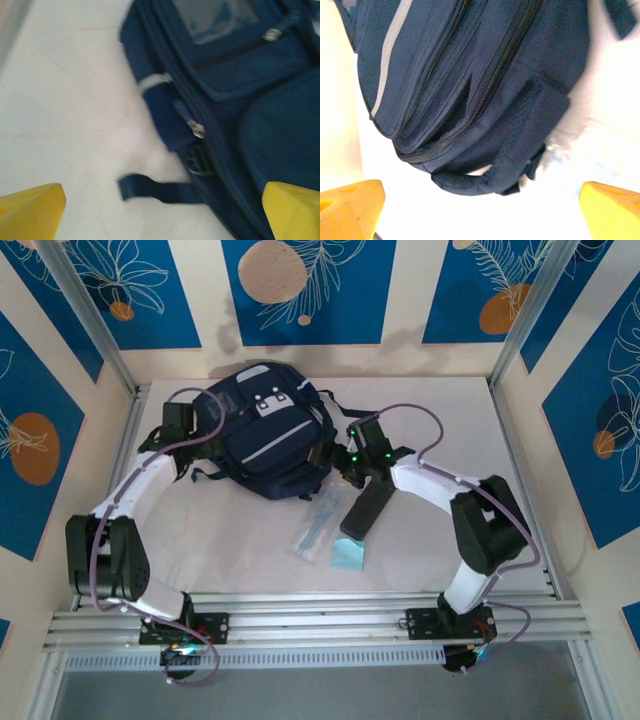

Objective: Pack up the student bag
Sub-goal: Unzip the student bag at the top-center of the table, then pick up the glasses case from the center of the table.

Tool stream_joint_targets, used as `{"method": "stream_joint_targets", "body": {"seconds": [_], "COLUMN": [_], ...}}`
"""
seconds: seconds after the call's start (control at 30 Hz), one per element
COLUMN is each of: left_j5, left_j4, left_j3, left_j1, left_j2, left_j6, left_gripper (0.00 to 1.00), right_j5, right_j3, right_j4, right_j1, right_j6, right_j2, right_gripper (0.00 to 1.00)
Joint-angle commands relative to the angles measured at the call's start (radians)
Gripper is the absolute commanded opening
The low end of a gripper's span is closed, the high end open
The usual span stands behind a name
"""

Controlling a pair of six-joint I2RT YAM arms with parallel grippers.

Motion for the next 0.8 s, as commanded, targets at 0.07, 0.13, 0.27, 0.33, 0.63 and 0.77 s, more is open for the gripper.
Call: {"method": "stream_joint_targets", "body": {"seconds": [0.07,0.13,0.27,0.33,0.63,0.77], "left_j5": [0.158,0.2,0.217,0.216,0.174,0.124], "left_j4": [-0.022,0.03,0.094,0.117,0.146,0.115], "left_j3": [-0.071,-0.103,-0.123,-0.119,-0.071,-0.034], "left_j1": [-0.123,-0.155,-0.236,-0.273,-0.374,-0.388], "left_j2": [-0.058,-0.077,-0.085,-0.077,0.0,0.044], "left_j6": [-0.134,-0.177,-0.235,-0.252,-0.269,-0.178], "left_gripper": [1.0,1.0,1.0,1.0,1.0,1.0], "right_j5": [0.283,0.327,0.3,0.295,0.246,0.223], "right_j3": [0.139,0.13,0.014,-0.016,-0.051,-0.059], "right_j4": [-0.576,-0.647,-0.6,-0.586,-0.46,-0.415], "right_j1": [-0.019,-0.013,-0.01,-0.006,0.011,0.01], "right_j6": [-0.057,-0.056,0.004,0.037,0.096,0.101], "right_j2": [0.012,0.02,-0.017,-0.02,0.053,0.091], "right_gripper": [0.99,1.0,1.0,1.0,0.99,0.99]}}
